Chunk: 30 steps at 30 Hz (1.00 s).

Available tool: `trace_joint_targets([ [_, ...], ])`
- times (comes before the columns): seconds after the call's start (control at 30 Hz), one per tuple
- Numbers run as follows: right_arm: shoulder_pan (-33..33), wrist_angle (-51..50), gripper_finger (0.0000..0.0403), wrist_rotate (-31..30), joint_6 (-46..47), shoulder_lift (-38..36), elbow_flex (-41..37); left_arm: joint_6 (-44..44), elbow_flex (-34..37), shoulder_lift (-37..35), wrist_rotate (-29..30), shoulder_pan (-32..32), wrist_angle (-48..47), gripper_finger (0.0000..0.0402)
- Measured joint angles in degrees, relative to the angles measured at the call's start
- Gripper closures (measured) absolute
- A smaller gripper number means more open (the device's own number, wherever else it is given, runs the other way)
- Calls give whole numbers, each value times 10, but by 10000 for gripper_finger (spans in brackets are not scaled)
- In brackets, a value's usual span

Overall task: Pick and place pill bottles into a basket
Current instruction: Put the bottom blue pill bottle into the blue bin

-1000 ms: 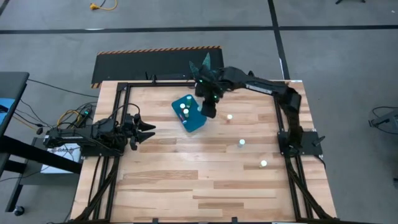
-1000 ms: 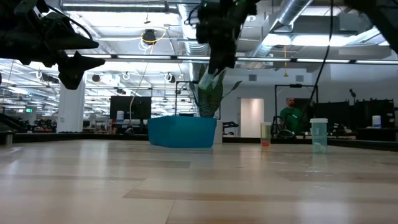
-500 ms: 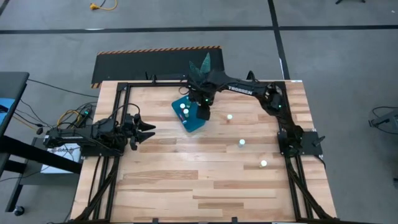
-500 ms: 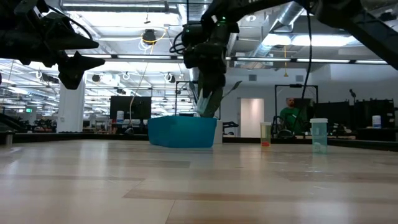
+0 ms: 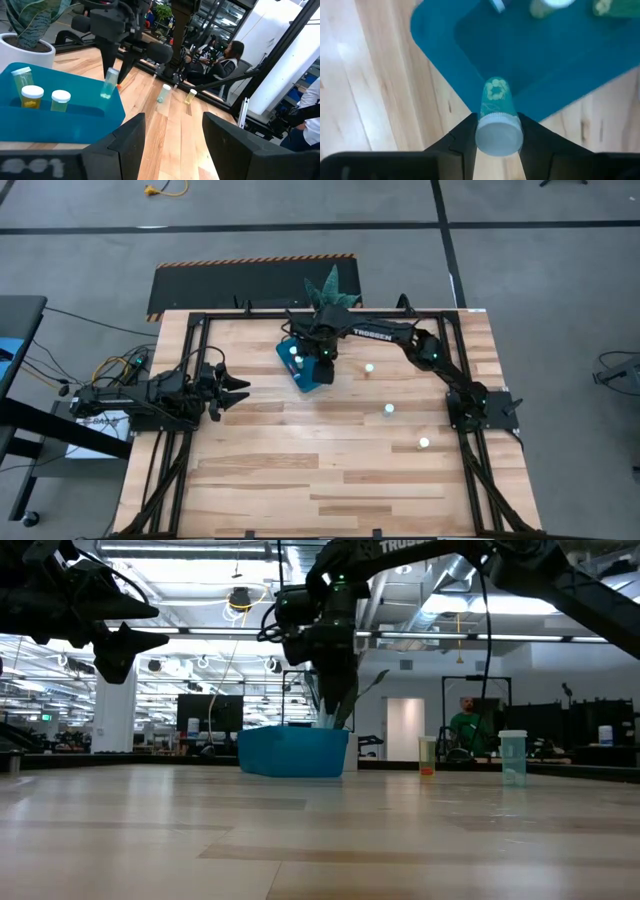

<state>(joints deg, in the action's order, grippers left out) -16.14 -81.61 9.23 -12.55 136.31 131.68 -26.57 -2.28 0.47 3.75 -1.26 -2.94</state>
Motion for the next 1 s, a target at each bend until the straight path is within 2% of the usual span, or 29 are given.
trace_joint_targets([
  [0.2,0,-5,288,-35,-15,0,1,0,0,0,0,0,0,216],
  [0.73,-6,4,285,-33,-14,0,1,0,0,0,0,0,0,216],
  [1.0,-6,4,256,-33,-14,0,1,0,0,0,0,0,0,216],
])
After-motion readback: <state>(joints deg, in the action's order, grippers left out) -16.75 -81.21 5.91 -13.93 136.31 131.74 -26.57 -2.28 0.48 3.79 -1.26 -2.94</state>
